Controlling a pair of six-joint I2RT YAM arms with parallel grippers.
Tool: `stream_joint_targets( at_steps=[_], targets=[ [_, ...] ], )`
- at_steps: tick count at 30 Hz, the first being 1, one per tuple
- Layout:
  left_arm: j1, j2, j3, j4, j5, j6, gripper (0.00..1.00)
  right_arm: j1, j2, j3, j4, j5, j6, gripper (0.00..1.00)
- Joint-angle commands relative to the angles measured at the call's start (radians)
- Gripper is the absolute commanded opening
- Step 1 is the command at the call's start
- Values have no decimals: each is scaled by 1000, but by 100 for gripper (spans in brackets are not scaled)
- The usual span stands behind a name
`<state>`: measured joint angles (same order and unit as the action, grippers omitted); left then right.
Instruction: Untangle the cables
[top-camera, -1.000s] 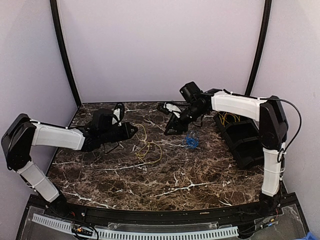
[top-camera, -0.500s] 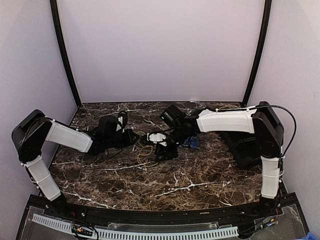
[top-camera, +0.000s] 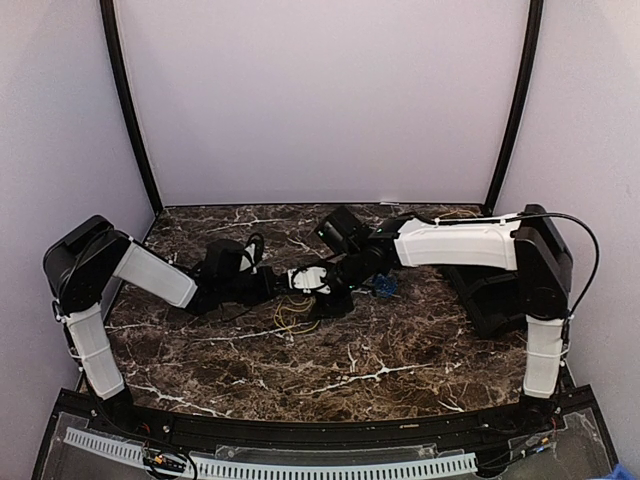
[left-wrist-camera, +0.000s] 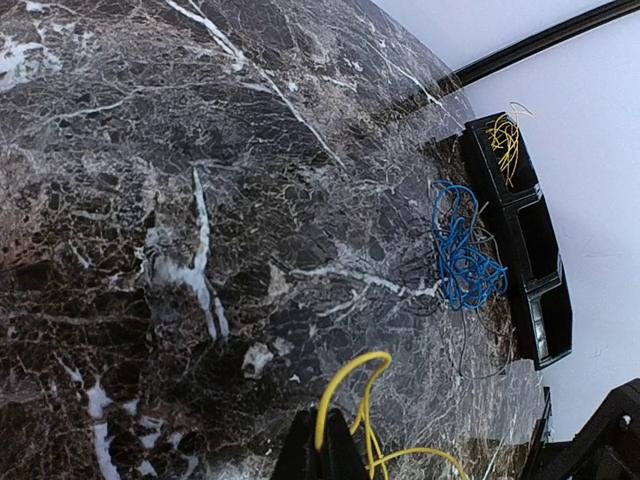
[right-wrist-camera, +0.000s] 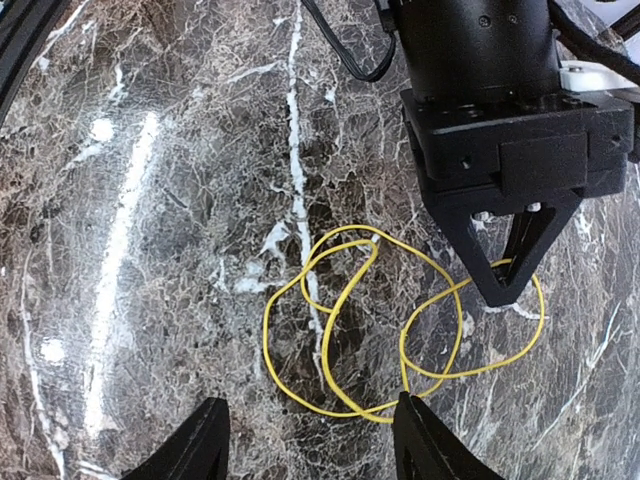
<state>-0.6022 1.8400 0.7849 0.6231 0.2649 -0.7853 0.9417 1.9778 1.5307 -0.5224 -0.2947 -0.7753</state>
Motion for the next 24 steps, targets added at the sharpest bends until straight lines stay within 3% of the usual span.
stream_joint_targets(
  at_steps=[1, 5, 7, 11, 18, 24],
  targets=[
    [5, 11, 23, 30, 33, -8, 0, 13, 78, 51, 33, 22, -40, 58],
    [5, 20, 26, 29, 40, -9, 0, 14, 107, 54, 99, 52, -11, 53],
    [5, 22, 28, 29, 41, -9, 0, 15, 111, 54, 126, 62, 2, 44],
    [5, 21, 35, 14, 42, -5, 3, 13, 112, 90, 126, 86, 32, 0],
    [39, -68, 74, -179, -68, 102, 39, -30, -40, 153, 56, 95, 52, 0],
    [145, -195, 12, -240, -132, 132, 50, -163, -111, 284, -96, 23, 91, 0]
  ],
)
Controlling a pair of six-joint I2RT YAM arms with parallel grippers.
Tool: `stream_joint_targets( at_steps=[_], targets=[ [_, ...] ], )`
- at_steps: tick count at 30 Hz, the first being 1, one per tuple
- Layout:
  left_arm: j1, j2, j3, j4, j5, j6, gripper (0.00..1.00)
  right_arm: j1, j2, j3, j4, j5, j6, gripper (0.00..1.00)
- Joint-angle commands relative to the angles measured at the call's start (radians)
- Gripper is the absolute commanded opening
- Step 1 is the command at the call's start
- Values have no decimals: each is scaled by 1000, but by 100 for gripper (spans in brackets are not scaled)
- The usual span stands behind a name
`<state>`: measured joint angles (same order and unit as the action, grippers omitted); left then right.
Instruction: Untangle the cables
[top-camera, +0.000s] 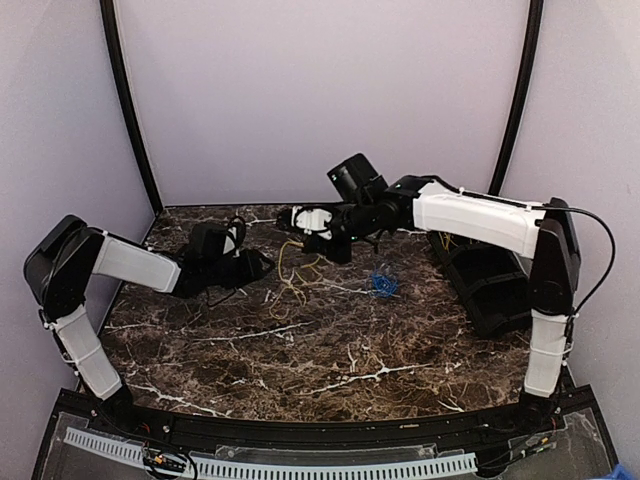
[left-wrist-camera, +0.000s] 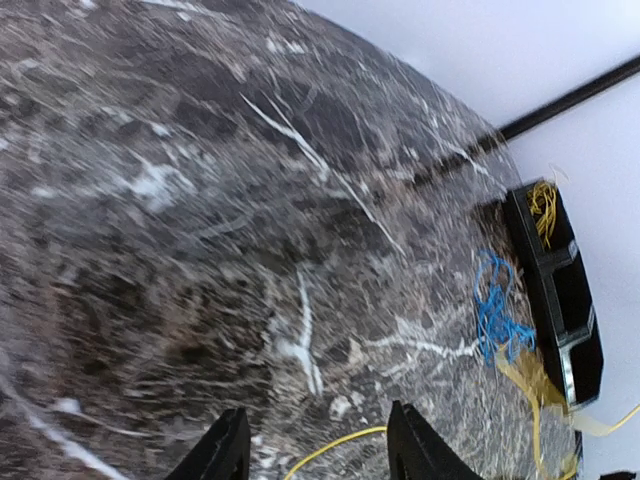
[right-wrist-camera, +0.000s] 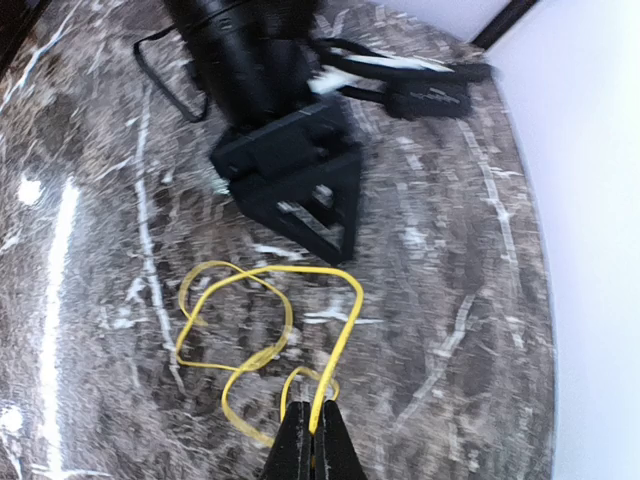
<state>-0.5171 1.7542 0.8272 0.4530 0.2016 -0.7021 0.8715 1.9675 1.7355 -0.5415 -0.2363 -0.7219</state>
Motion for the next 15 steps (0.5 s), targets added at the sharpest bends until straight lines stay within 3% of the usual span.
stream_joint_targets(
  at_steps=[1, 15],
  targets=[
    [66, -131, -34, -78, -78, 63, 51, -114, -113, 89, -87, -28, 35, 0],
    [72, -109, -35, 3, 20, 14, 47, -494, -210, 153, -64, 33, 44, 0]
  ],
)
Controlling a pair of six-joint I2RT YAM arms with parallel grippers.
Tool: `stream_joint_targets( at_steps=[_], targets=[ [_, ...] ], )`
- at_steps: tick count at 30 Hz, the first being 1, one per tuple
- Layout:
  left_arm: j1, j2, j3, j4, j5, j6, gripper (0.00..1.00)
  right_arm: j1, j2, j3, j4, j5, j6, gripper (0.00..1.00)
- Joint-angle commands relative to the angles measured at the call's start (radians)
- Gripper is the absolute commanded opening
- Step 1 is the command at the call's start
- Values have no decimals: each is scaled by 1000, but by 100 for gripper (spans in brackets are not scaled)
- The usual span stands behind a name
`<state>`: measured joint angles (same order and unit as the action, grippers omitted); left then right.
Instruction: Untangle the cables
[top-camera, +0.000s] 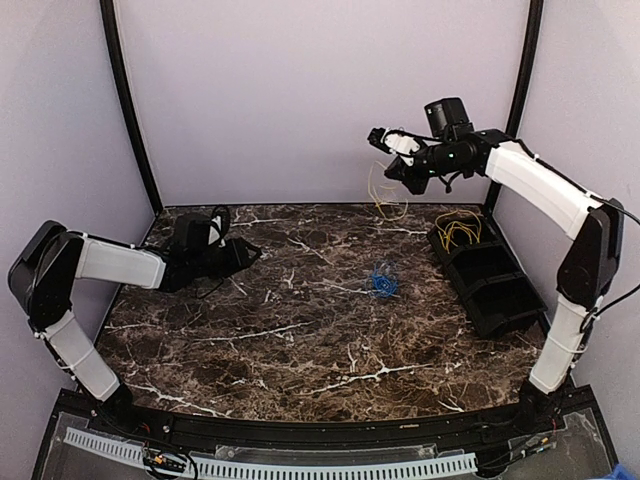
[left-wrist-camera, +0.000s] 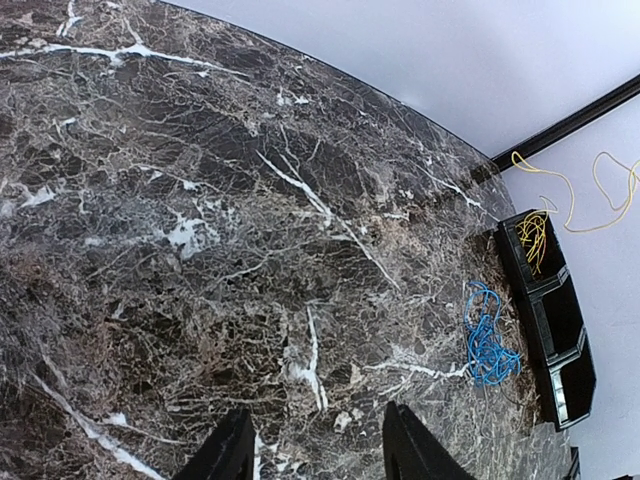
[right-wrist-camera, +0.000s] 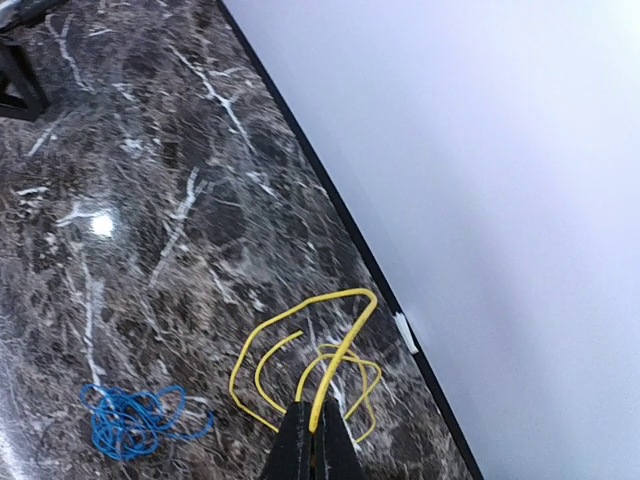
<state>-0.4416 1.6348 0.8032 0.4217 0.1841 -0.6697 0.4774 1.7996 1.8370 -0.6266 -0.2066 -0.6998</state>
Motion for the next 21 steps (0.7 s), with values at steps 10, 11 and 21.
stream_joint_targets(
  at_steps=[10, 11, 21],
  targets=[
    [-3, 12, 10, 32, 45, -6, 46, -375, -59, 56, 11, -53, 14, 0],
    [-3, 13, 14, 31, 45, -4, 46, -396, -61, 51, 8, -55, 10, 0],
    [-3, 41, 31, 37, 54, -8, 46, -539, -99, -27, 2, -88, -20, 0]
  ],
)
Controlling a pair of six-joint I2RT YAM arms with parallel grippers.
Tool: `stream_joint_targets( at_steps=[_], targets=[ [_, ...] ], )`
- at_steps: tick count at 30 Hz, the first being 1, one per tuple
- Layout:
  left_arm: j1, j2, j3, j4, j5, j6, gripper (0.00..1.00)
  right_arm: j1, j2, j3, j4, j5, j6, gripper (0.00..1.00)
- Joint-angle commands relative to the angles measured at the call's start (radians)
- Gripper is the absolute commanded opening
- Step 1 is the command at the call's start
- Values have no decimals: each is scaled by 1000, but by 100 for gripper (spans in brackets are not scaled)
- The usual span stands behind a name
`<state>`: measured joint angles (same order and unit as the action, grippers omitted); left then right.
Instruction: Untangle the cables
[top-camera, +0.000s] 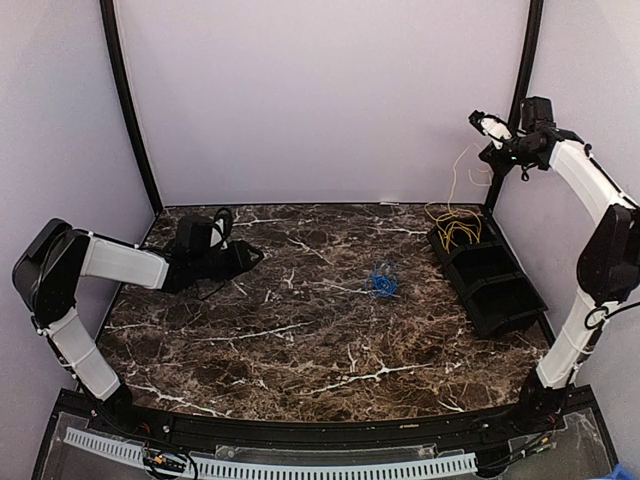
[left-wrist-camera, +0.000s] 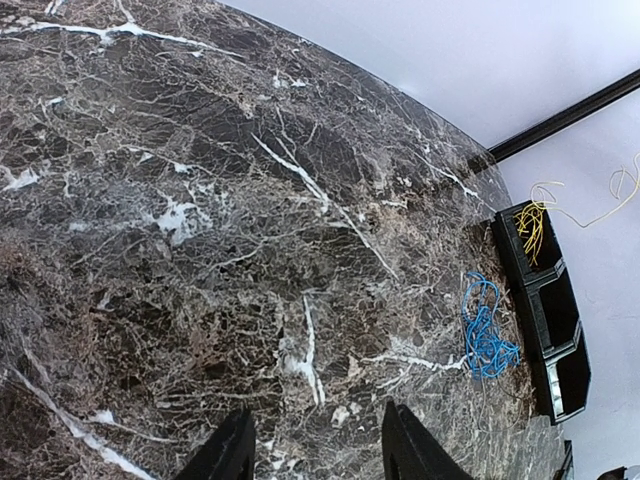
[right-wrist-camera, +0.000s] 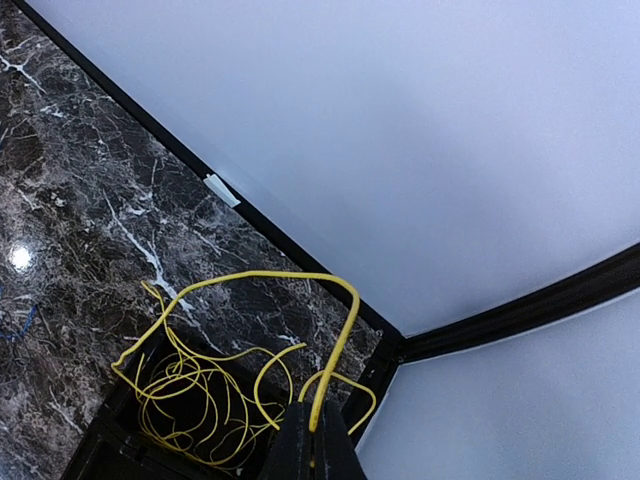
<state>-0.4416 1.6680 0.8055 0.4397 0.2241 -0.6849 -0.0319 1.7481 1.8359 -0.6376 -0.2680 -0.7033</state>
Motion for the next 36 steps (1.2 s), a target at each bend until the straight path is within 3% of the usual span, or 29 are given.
stream_joint_targets(
  at_steps=[1, 9, 27, 36],
  targets=[
    [-3, 11, 29, 21, 15, 6, 46, -37, -50, -32, 12, -27, -20, 0],
    [-3, 30, 29, 31, 23, 1, 46, -63, -28, -105, -14, -50, -51, 0],
    [-3, 56, 21, 51, 38, -25, 46, -64, 232, -115, -81, -197, 41, 0],
    [-3, 75, 30, 61, 48, -35, 46, -63, 332, -108, -102, -151, 111, 0]
  ],
)
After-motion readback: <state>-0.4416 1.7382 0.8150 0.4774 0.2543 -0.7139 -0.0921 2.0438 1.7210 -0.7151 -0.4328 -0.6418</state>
